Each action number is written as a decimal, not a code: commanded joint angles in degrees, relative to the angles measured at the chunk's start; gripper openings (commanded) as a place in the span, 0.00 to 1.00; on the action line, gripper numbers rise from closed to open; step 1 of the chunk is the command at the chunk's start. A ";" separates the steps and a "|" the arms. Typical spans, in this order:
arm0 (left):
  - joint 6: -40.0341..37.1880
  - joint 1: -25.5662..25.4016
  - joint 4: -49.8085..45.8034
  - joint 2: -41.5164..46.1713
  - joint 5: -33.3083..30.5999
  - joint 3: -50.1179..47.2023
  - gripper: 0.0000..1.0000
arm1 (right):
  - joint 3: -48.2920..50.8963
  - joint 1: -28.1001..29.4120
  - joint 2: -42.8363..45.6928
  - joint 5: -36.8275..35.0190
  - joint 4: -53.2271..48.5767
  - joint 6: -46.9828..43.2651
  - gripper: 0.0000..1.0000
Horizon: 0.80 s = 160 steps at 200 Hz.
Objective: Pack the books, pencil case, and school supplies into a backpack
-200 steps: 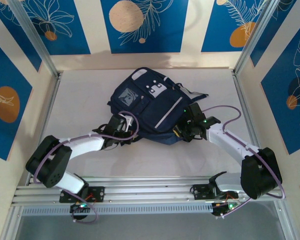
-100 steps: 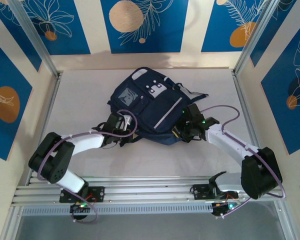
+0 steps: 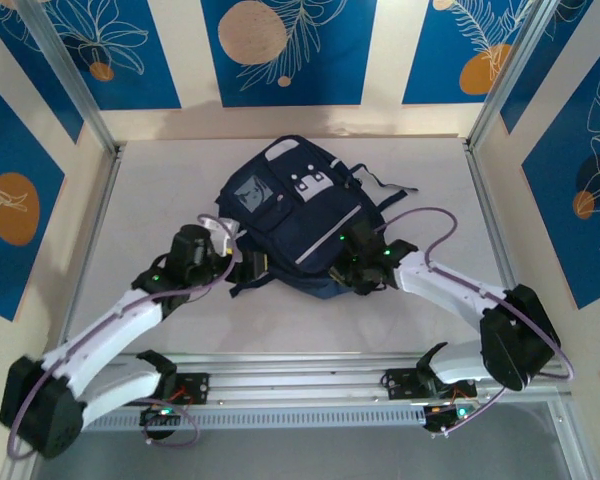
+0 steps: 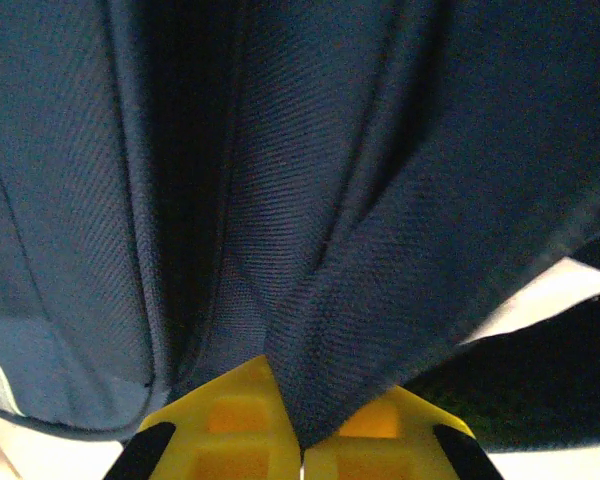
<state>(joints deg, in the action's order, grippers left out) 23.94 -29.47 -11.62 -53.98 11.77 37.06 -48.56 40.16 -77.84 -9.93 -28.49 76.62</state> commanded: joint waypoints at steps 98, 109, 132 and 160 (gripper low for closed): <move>-1.09 1.68 -18.03 9.50 -8.13 10.92 1.00 | -16.82 15.82 -15.64 16.65 17.64 -13.50 0.57; -1.05 1.76 -18.18 9.46 -8.81 10.93 1.00 | -15.27 15.75 -12.60 15.02 17.15 -16.55 0.64; -1.84 1.96 -16.63 8.86 -9.62 10.49 1.00 | -10.92 14.68 -1.92 7.05 14.21 -24.96 0.88; -1.27 2.03 -17.29 4.04 -20.98 12.88 1.00 | -10.24 13.71 9.10 -9.09 6.55 -39.62 1.00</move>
<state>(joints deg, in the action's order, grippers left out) 22.81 -28.25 -28.21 -46.50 1.15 46.72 -58.54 54.57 -76.69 -4.47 -16.34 52.27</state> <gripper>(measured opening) 0.998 0.992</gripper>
